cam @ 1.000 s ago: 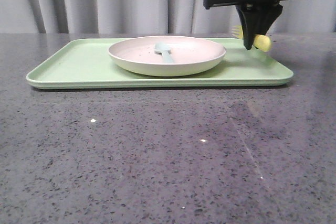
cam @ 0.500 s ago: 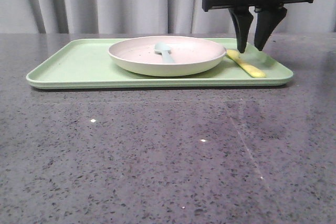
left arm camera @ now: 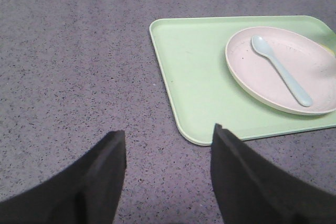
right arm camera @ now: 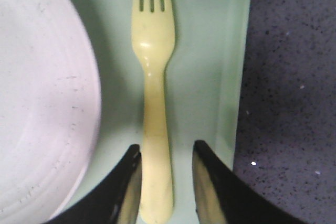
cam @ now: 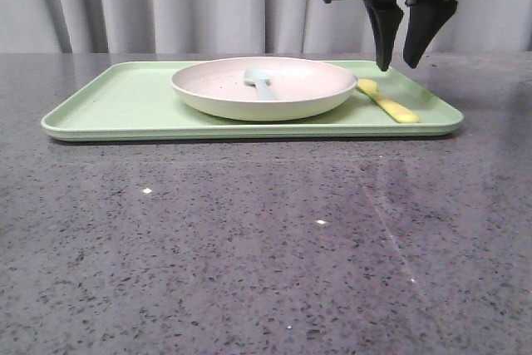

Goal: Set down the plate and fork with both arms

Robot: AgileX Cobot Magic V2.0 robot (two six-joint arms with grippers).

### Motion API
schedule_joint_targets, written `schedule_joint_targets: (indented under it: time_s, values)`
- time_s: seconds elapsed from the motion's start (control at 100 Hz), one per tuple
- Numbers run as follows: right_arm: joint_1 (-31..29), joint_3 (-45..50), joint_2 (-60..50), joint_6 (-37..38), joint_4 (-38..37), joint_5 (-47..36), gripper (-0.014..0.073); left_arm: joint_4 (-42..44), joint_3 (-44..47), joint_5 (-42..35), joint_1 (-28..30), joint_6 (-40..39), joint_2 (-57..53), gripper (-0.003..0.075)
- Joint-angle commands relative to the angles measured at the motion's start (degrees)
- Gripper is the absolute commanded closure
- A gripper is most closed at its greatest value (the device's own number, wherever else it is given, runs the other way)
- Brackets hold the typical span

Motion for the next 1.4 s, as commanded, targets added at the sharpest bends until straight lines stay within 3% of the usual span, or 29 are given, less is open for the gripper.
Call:
schedule_joint_targets:
  time_s: [0.0, 0.23, 0.78, 0.95, 1.07, 1.3, 1.39]
  values:
    - [-0.20, -1.24, -5.22, 0.08, -0.71, 0.64, 0.0342, -1.03, -1.45, -3.95, 0.12, -0.34, -0.02, 0.0356]
    - [-0.15, 4.71, -12.78, 0.28, -0.71, -3.09, 0.0342, -1.03, -1.45, -3.95, 0.12, -0.34, -0.02, 0.0356]
    - [-0.15, 35.74, -42.96, 0.28, -0.71, -23.86, 0.0343, -1.03, -1.45, -4.87, 0.12, -0.43, -0.60, 0.0356]
    - [-0.15, 43.68, -51.14, 0.28, -0.76, -29.09, 0.0397, -1.03, -1.45, -4.87, 0.12, -0.43, -0.60, 0.0360]
    - [-0.15, 49.07, -56.80, 0.28, -0.81, -32.62, 0.0474, -1.03, -1.45, -4.87, 0.12, -0.43, -0.60, 0.0430]
    - [-0.15, 57.66, -66.39, 0.23, -1.64, -35.38, 0.0652, -1.03, -1.33, -3.59, 0.12, -0.43, -0.60, 0.0654]
    - [-0.15, 60.49, -69.76, 0.23, -2.92, -35.66, 0.0660, -1.03, -0.78, -3.73, 0.12, -0.43, -1.17, 0.0740]
